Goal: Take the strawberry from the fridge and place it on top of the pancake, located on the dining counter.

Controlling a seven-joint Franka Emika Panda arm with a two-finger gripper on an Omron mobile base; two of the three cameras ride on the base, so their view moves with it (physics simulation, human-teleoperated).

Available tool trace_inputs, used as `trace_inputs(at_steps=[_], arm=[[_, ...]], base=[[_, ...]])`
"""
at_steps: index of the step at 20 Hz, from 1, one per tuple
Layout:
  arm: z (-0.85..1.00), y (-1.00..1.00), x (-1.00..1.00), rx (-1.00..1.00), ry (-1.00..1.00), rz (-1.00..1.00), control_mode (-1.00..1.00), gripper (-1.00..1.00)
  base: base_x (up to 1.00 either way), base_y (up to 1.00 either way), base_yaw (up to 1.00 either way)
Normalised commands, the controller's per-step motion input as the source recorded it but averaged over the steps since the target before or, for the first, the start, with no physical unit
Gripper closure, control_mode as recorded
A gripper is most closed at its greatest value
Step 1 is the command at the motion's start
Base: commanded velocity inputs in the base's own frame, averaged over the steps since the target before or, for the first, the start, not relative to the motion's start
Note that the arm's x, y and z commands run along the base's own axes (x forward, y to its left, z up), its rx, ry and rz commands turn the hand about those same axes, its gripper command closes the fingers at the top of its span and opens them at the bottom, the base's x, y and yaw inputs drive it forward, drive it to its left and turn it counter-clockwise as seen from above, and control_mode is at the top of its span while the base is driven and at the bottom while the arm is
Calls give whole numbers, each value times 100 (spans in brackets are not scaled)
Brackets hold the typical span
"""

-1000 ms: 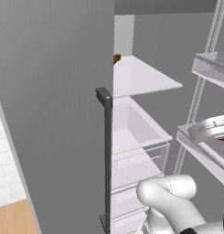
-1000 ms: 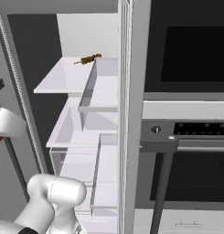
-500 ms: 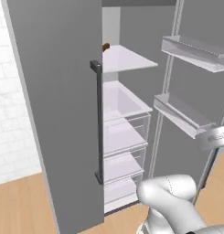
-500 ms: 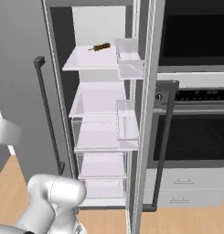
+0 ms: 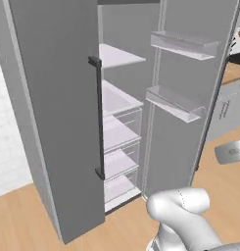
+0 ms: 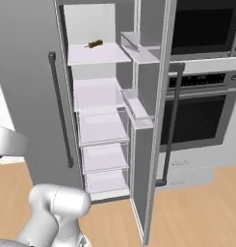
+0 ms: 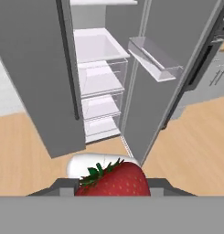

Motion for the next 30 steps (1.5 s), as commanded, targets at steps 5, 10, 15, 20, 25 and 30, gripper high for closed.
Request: trace_inputs(at_steps=[5,10,15,20,25,30], arm=[[0,0,0,0,0,0,100,100],[0,0,0,0,0,0,100,100],[0,0,0,0,0,0,100,100],[0,0,0,0,0,0,100,100],[0,0,0,0,0,0,100,100],[0,0,0,0,0,0,100,100]], base=[[-21,19,-62],[-12,2,-67],[-3,0,-66],[0,-3,-61],[42,-64,-32],[63,-100,-6]])
